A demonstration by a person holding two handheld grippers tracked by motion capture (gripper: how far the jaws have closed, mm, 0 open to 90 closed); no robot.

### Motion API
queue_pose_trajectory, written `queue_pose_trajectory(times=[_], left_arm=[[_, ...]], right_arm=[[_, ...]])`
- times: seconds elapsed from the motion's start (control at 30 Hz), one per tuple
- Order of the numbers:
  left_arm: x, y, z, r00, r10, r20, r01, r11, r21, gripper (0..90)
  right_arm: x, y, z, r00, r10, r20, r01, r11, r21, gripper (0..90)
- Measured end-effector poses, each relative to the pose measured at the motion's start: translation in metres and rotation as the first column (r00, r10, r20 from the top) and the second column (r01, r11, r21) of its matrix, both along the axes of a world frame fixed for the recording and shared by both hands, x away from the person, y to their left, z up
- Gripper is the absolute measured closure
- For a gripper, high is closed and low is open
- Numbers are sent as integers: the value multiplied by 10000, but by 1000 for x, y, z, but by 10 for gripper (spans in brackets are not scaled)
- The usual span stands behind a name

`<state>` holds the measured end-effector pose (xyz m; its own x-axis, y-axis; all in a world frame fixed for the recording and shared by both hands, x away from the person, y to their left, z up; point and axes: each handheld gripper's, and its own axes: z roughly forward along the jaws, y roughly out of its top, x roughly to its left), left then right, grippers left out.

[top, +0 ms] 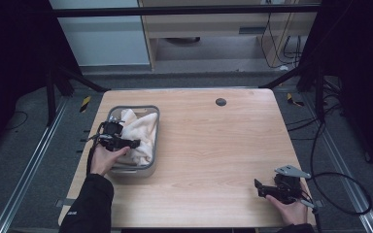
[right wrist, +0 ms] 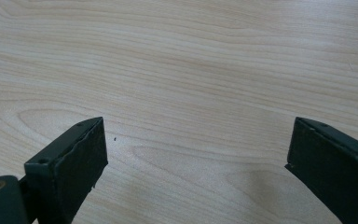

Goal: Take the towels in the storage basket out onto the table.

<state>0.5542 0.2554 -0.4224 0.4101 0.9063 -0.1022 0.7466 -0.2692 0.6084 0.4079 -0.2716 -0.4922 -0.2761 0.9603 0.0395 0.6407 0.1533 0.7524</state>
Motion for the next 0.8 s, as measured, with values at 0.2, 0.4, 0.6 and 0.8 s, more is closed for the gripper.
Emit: queue_pose_trajectory(times=[0.2, 0.4, 0.6, 0.8], left_arm=[[0, -4, -1, 9996, -23, -270, 22, 10000, -52, 436], [-1, -3, -1, 9988, 165, -453, -174, 9997, -195, 582], [-7, -1, 2, 9996, 261, -137, -265, 9993, -256, 634], [-17, 4, 12, 9991, 334, 277, -321, 9984, -458, 649]], right_arm=[[0, 0, 0, 10000, 26, -19, -26, 10000, 12, 48], [0, 0, 0, 10000, 59, -23, -59, 10000, -49, 48], [0, 0, 0, 10000, 64, -21, -64, 10000, -40, 48], [0, 1, 0, 10000, 67, -73, -68, 10000, -26, 48]])
